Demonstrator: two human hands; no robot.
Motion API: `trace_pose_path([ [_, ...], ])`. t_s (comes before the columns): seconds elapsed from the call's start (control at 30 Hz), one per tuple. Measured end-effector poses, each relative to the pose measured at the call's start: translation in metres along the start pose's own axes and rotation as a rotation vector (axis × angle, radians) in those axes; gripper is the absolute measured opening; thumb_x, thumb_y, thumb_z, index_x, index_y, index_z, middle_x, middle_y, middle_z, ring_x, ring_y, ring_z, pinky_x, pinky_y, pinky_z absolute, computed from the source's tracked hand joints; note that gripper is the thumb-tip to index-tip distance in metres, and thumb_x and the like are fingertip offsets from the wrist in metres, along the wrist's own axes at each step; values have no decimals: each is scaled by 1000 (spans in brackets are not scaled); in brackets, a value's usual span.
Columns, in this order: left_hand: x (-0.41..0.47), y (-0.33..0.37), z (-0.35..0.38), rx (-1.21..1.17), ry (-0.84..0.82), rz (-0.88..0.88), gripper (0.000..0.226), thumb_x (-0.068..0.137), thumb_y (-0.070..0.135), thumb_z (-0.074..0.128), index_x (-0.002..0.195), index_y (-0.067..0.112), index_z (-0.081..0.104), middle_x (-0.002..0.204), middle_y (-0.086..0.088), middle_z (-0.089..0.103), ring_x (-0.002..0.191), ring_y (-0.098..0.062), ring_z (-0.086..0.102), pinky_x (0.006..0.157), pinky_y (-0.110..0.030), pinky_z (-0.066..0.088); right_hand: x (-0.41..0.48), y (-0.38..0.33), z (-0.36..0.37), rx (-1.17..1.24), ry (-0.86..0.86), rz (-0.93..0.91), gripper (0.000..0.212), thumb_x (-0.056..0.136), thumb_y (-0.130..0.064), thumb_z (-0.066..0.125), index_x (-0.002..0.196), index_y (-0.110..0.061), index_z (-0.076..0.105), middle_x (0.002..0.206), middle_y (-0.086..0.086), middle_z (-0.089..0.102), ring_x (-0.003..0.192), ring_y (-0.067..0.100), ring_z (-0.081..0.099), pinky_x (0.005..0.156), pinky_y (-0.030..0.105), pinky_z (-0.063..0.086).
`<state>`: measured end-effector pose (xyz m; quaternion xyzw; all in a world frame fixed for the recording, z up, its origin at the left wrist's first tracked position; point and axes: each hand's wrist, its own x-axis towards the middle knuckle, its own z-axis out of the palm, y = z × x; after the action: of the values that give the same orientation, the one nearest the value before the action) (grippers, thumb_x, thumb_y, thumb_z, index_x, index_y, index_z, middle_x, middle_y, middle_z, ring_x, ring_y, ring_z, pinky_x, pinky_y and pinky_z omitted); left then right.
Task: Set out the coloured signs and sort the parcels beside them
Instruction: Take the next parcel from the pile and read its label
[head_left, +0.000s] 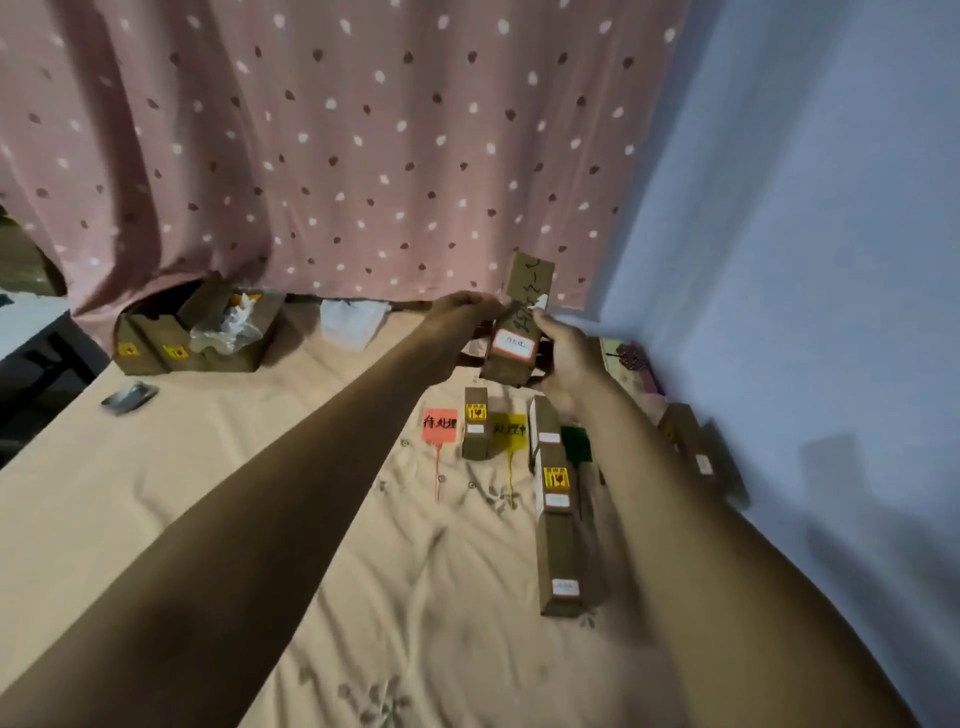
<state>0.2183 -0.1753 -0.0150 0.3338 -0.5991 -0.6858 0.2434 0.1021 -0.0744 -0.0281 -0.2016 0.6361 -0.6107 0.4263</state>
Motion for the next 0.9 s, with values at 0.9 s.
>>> trace_pose_path([
  [0.9, 108, -304, -5, 66, 201, -861, 16, 94, 0, 51, 101, 10, 62, 88, -9, 62, 88, -23, 58, 77, -42, 52, 157, 281, -21, -305, -44, 759, 33, 105, -33, 37, 121, -17, 61, 98, 6, 72, 80, 21, 69, 76, 38, 57],
])
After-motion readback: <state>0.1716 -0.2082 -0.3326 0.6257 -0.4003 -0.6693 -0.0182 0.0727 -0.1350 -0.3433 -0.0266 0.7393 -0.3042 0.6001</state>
